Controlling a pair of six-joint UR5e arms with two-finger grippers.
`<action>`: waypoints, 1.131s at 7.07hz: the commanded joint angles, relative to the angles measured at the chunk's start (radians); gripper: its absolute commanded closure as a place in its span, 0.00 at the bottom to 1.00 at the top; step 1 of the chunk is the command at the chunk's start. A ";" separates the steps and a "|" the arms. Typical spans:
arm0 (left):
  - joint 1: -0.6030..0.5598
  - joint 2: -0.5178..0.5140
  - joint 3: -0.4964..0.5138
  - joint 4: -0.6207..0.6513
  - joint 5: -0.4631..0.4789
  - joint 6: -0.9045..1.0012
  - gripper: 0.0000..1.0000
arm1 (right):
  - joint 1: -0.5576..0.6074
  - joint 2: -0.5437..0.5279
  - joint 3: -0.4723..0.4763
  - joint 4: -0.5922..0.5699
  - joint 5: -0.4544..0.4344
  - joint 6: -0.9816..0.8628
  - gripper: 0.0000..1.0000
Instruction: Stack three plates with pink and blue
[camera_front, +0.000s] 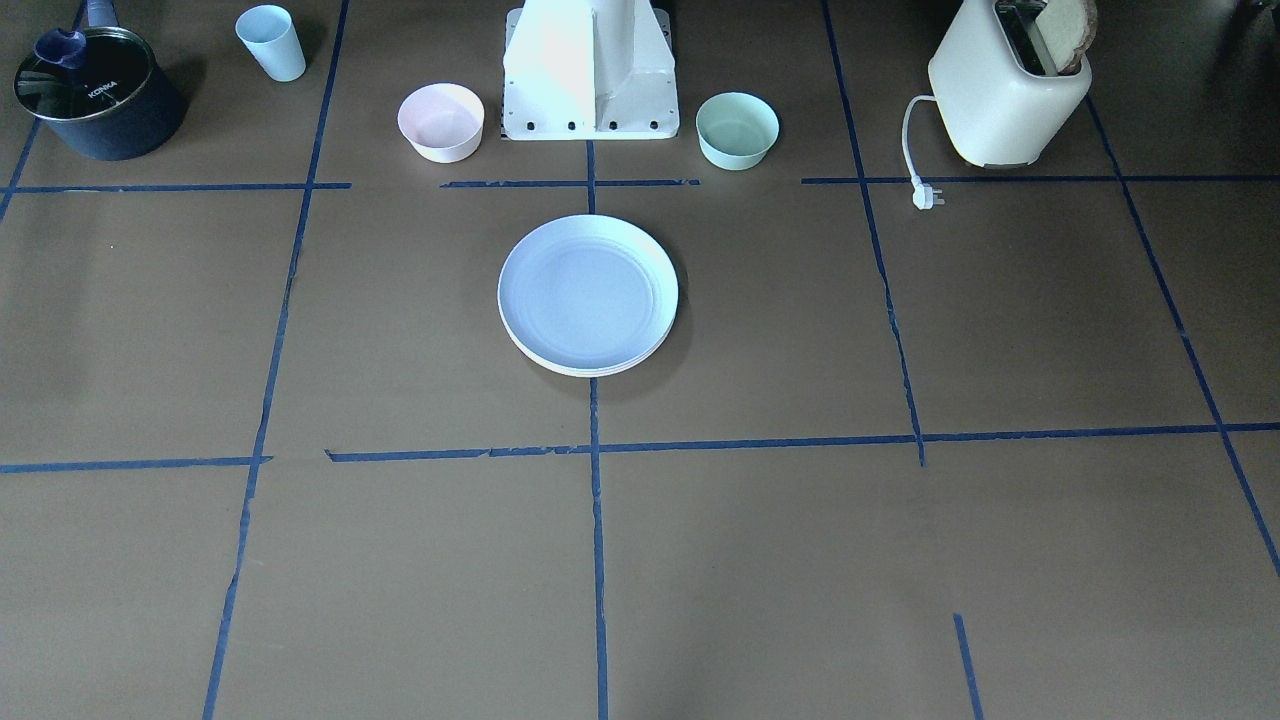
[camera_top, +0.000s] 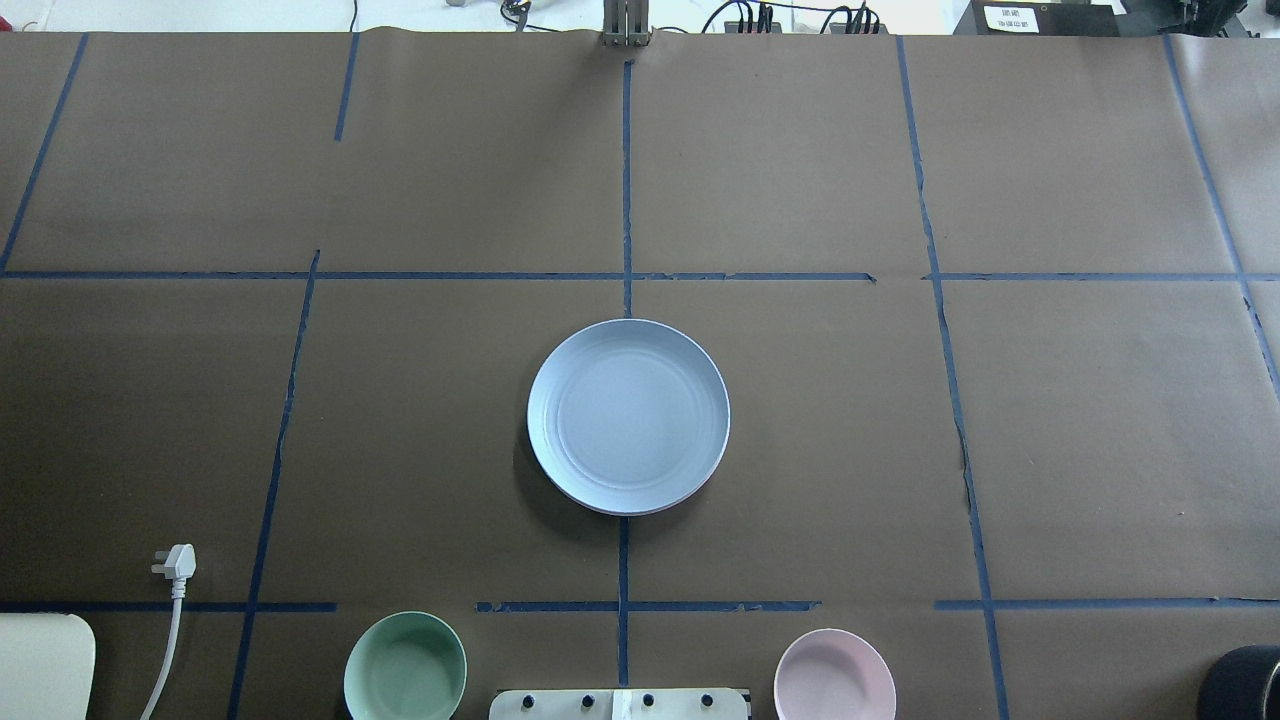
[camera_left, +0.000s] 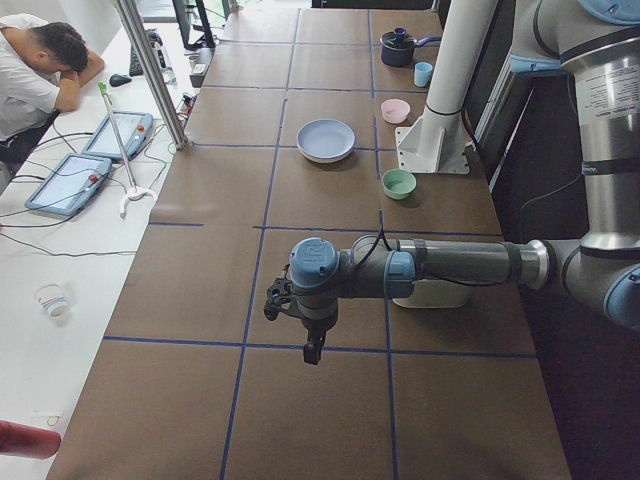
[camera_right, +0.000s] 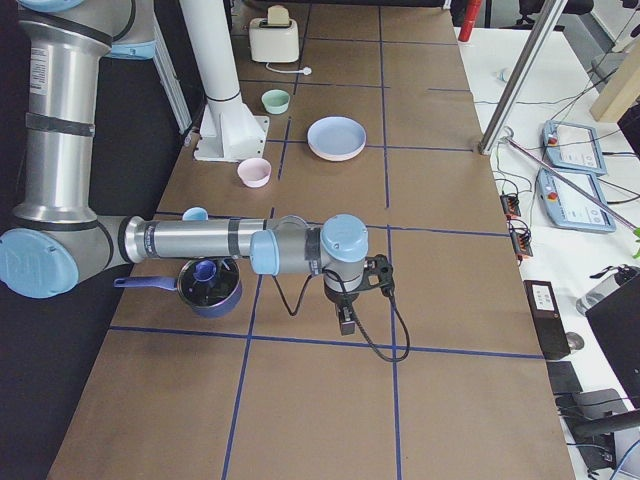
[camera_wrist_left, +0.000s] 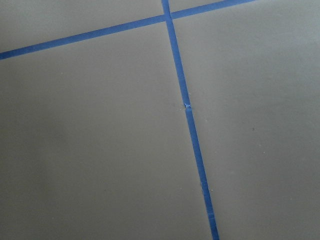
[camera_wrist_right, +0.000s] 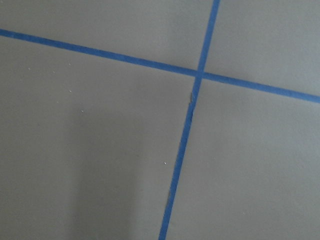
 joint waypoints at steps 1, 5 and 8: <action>0.002 0.002 0.010 0.000 0.002 0.000 0.00 | 0.020 -0.041 0.006 0.001 -0.006 0.004 0.00; 0.002 0.003 0.018 0.000 -0.006 0.000 0.00 | 0.019 -0.042 0.000 0.001 0.000 0.007 0.00; 0.002 0.017 0.024 -0.006 -0.003 0.000 0.00 | 0.019 -0.044 -0.014 0.000 0.003 0.011 0.00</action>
